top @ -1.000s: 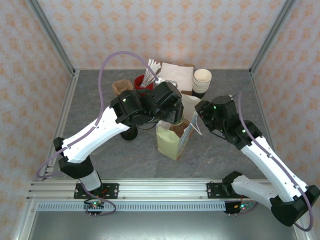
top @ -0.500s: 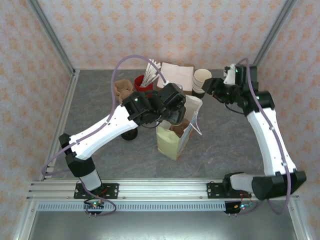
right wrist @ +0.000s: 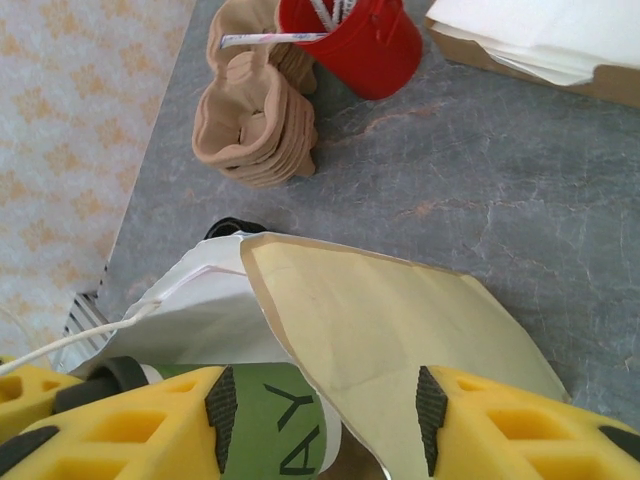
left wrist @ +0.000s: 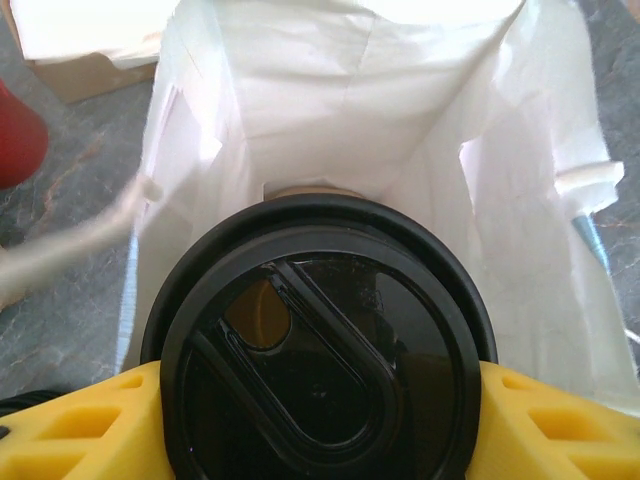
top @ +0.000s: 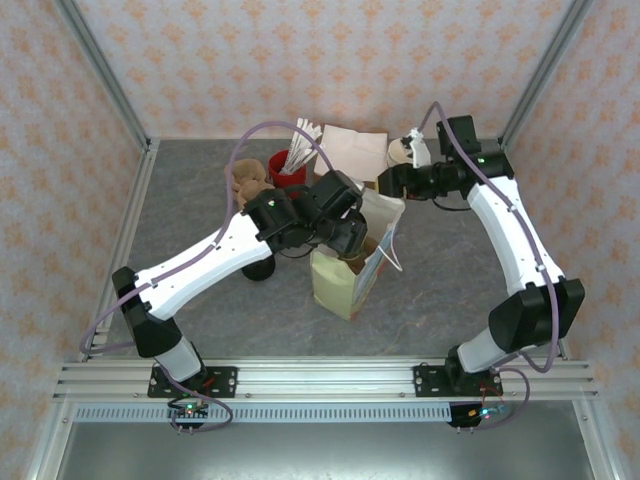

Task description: Pack the takeout coffee

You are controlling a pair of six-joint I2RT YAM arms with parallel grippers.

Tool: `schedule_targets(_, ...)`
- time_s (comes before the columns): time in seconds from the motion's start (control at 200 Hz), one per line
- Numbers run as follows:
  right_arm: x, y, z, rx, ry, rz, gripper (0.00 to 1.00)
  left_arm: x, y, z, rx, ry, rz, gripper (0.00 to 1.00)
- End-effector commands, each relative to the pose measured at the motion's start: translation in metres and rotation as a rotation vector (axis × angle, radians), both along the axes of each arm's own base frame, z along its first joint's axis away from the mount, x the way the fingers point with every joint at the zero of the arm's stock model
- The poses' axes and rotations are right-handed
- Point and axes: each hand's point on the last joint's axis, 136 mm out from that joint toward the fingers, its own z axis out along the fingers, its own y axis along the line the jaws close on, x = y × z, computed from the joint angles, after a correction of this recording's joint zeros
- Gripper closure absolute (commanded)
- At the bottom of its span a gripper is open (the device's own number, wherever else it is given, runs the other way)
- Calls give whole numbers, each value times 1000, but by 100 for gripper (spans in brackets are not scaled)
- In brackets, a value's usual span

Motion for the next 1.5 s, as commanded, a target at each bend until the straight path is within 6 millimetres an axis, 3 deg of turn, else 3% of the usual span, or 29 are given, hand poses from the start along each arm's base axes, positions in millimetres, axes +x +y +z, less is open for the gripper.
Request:
schedule_targets(0.0,-6,10,1,-53,-46,102,47,2,-2,12,-38,-25,-37,37)
schedule_targets(0.205,-4,18,-7,-89,-46,144,47,3,-6,9,-49,-12,-40,37)
schedule_targets(0.395,-1,19,-12,-157,-65,163,56,4,-8,8,-47,-9,-54,37)
schedule_targets(0.49,-1,17,-11,-192,-87,170,64,3,-6,7,-39,-12,-59,38)
schedule_targets(0.621,0,17,-4,-203,-117,169,86,4,-3,8,-30,-30,-61,38)
schedule_targets(0.801,1,27,28,-103,-214,152,98,10,2,15,-28,-80,-44,39)
schedule_targets(0.916,-6,37,42,-38,-254,165,100,13,5,17,-20,-112,-26,39)
schedule_targets(1.066,-18,47,43,-24,-275,196,100,14,6,20,-18,-167,-12,39)
schedule_targets(1.491,-29,59,58,44,-348,221,100,7,-19,0,10,-161,-65,39)
